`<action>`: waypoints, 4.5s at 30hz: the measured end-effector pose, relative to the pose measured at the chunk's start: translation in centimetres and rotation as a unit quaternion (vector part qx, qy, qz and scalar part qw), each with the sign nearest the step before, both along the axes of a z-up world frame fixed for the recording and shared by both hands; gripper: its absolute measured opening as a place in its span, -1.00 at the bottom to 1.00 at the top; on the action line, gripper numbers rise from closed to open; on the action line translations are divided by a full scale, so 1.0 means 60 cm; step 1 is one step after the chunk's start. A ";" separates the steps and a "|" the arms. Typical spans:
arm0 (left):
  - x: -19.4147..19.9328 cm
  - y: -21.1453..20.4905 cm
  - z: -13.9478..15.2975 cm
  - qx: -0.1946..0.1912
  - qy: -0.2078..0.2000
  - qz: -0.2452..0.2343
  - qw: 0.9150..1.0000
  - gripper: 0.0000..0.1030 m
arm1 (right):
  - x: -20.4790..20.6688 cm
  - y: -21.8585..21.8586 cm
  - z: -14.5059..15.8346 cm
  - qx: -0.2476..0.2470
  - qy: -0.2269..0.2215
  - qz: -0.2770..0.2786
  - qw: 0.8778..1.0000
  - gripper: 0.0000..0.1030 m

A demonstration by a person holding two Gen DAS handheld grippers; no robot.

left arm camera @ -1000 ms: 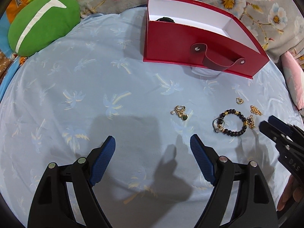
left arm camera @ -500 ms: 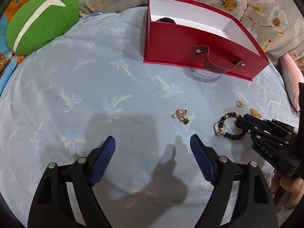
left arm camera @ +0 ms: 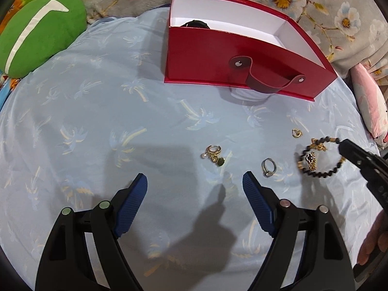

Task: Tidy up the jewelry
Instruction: 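Lift the silver ring with the left tool while the right tool holds the bead bracelet, then carry the ring and bracelet into the red box and open both tools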

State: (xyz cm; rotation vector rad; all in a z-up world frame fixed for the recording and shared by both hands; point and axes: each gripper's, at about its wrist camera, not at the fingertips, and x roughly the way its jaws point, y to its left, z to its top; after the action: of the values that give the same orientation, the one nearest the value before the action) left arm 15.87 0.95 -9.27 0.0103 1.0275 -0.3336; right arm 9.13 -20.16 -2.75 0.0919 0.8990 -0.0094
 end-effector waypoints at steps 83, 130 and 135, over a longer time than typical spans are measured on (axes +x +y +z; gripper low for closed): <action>-0.049 -0.107 0.147 -0.075 -0.055 -0.123 0.988 -0.86 | -0.086 -0.067 0.143 0.037 -0.083 -0.035 0.995 -0.87; 0.236 -0.134 0.255 -0.006 -0.166 -0.024 0.986 0.67 | 0.236 -0.088 0.221 -0.023 -0.128 -0.018 0.991 -0.21; 0.134 -0.113 0.243 -0.006 -0.146 -0.052 0.988 0.67 | 0.131 -0.094 0.203 -0.035 -0.120 -0.010 0.992 -0.21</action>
State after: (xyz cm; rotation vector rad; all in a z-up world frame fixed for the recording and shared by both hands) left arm 23.92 -5.82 5.33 0.0996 0.7363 -0.4191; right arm 16.96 -25.80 9.45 0.0357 0.6564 -0.0465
